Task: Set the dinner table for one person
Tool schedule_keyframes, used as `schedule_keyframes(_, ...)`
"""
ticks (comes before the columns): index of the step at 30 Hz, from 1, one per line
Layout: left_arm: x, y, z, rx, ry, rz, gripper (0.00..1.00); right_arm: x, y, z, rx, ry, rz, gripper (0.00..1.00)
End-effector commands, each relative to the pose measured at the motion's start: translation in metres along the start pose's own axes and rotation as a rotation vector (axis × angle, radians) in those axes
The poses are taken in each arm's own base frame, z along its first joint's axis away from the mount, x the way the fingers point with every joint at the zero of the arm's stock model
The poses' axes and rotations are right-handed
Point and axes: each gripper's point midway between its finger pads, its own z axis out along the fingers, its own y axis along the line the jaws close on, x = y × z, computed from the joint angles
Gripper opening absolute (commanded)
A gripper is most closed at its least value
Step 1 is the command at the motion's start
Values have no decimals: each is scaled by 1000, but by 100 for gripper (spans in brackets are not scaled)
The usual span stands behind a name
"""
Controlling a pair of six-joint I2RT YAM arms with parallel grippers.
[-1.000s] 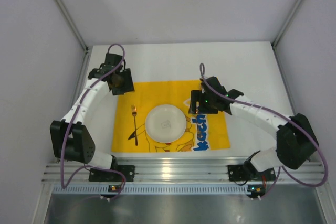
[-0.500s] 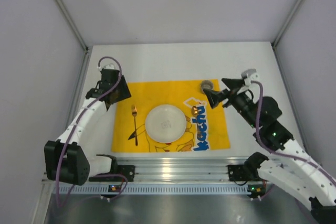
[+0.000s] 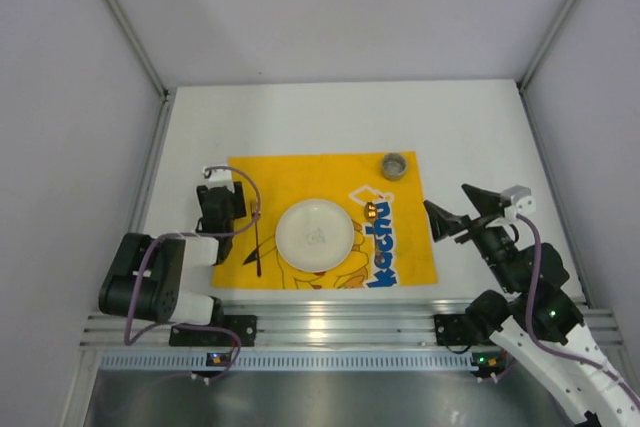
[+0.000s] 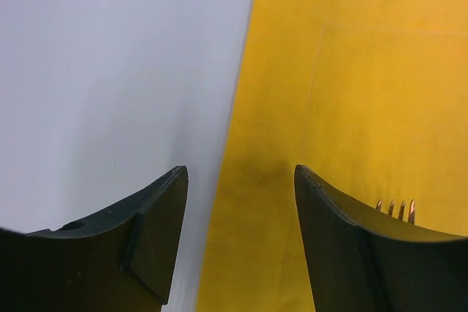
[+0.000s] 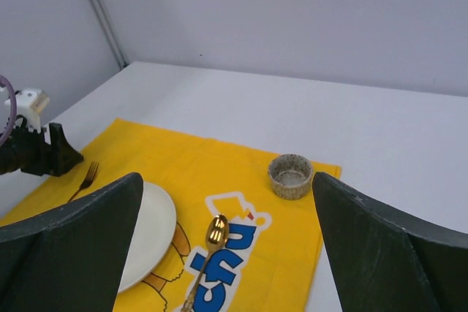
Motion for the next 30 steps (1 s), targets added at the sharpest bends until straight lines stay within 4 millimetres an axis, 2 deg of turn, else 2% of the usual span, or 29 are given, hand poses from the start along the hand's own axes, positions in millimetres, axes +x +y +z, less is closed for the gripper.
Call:
schedule_keyframes(1, -84, -19, 22, 77, -283, 2, 65, 7, -9, -8, 37, 24, -25, 100)
schedule_keyframes(3, -80, -21, 30, 83, -271, 12, 66, 15, -11, -5, 50, 41, -35, 100)
schedule_keyframes(6, -78, -8, 35, 66, -266, -74, 67, 21, -11, 6, 58, 49, -41, 100)
schedule_keyframes(7, -64, -6, 32, 78, -247, -82, 67, 16, -10, 11, 64, 30, -16, 100)
schedule_keyframes(8, -72, -7, 31, 121, -293, -95, 66, 15, -9, 15, 69, 29, 0, 100)
schedule_keyframes(9, -68, -6, 33, 118, -284, -88, 67, 21, -9, 21, 79, 54, 10, 100)
schedule_keyframes(10, -70, -6, 34, 119, -279, -93, 72, 20, -7, 25, 78, 49, 39, 100)
schedule_keyframes(15, -69, -7, 33, 122, -280, -90, 77, 49, -1, 43, 63, 188, 0, 100)
schedule_keyframes(16, -70, -6, 33, 121, -282, -92, 98, 51, -3, 46, 67, 199, -33, 100)
schedule_keyframes(17, -70, -6, 33, 121, -280, -93, 99, 59, -7, 50, 90, 229, -53, 100)
schedule_keyframes(18, -69, -6, 33, 120, -280, -90, 99, 63, -16, 52, 145, 240, -72, 100)
schedule_keyframes(19, -69, -6, 32, 122, -282, -90, 99, 57, -22, 59, 173, 207, -102, 100)
schedule_keyframes(20, -70, -6, 32, 120, -287, -88, 99, 65, -30, 63, 215, 229, -133, 100)
schedule_keyframes(22, -70, -6, 32, 120, -288, -87, 99, 63, -51, 68, 327, 230, -192, 100)
schedule_keyframes(24, -70, -6, 33, 120, -287, -87, 99, 81, -73, 73, 382, 300, -271, 100)
schedule_keyframes(25, -70, -6, 32, 118, -288, -87, 99, 86, -81, 75, 403, 297, -269, 100)
schedule_keyframes(26, -70, -6, 32, 120, -288, -87, 99, 88, -104, 72, 468, 300, -259, 100)
schedule_keyframes(27, -70, -6, 32, 118, -288, -87, 99, 98, -109, 76, 446, 317, -237, 100)
schedule_keyframes(28, -70, -6, 32, 120, -288, -87, 99, 100, -118, 77, 469, 282, -177, 100)
schedule_keyframes(29, -70, -6, 32, 118, -288, -87, 99, 101, -141, 72, 538, 268, -150, 100)
schedule_keyframes(30, -70, -6, 32, 120, -288, -87, 99, 106, -154, 69, 601, 268, -152, 100)
